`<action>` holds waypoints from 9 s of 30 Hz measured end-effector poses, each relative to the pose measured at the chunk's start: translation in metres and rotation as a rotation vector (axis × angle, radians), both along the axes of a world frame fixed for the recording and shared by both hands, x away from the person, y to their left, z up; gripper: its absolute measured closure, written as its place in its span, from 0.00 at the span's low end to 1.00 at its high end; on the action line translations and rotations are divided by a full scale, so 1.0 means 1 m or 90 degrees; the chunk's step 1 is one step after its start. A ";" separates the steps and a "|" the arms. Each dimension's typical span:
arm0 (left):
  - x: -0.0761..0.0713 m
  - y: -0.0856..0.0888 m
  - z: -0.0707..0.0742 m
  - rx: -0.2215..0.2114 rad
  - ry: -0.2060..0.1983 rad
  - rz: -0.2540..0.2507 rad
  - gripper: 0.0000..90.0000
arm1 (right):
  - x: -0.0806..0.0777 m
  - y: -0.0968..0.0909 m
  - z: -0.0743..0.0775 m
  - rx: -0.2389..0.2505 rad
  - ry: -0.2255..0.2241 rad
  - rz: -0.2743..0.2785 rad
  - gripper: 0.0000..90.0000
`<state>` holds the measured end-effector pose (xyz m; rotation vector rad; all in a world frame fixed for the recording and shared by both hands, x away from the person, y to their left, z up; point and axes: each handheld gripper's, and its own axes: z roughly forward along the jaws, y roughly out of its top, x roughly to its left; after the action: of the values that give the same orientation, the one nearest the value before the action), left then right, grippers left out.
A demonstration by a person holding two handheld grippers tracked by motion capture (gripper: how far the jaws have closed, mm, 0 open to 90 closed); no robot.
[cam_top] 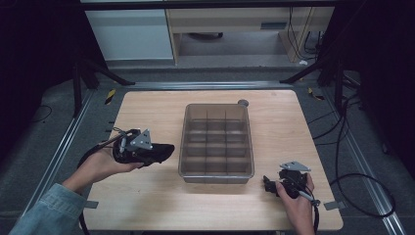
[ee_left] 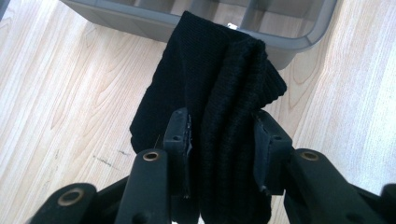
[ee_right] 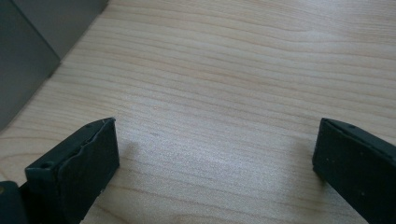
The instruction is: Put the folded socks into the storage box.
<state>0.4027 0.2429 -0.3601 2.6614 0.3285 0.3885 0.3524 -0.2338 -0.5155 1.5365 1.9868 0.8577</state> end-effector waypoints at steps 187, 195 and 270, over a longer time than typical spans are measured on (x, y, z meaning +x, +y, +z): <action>0.028 -0.150 -0.049 0.107 0.127 -0.100 1.00 | -0.001 0.000 0.000 -0.003 0.000 0.006 0.01; 0.026 -0.144 -0.031 0.087 0.111 -0.095 0.98 | -0.001 0.000 0.000 -0.003 0.000 0.007 0.01; 0.049 -0.114 -0.026 0.040 0.078 -0.022 1.00 | -0.001 0.000 0.000 -0.001 0.002 0.006 0.01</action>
<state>0.4515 0.1291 -0.3859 2.7552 0.3123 0.2297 0.3515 -0.2335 -0.5154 1.5301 1.9978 0.8586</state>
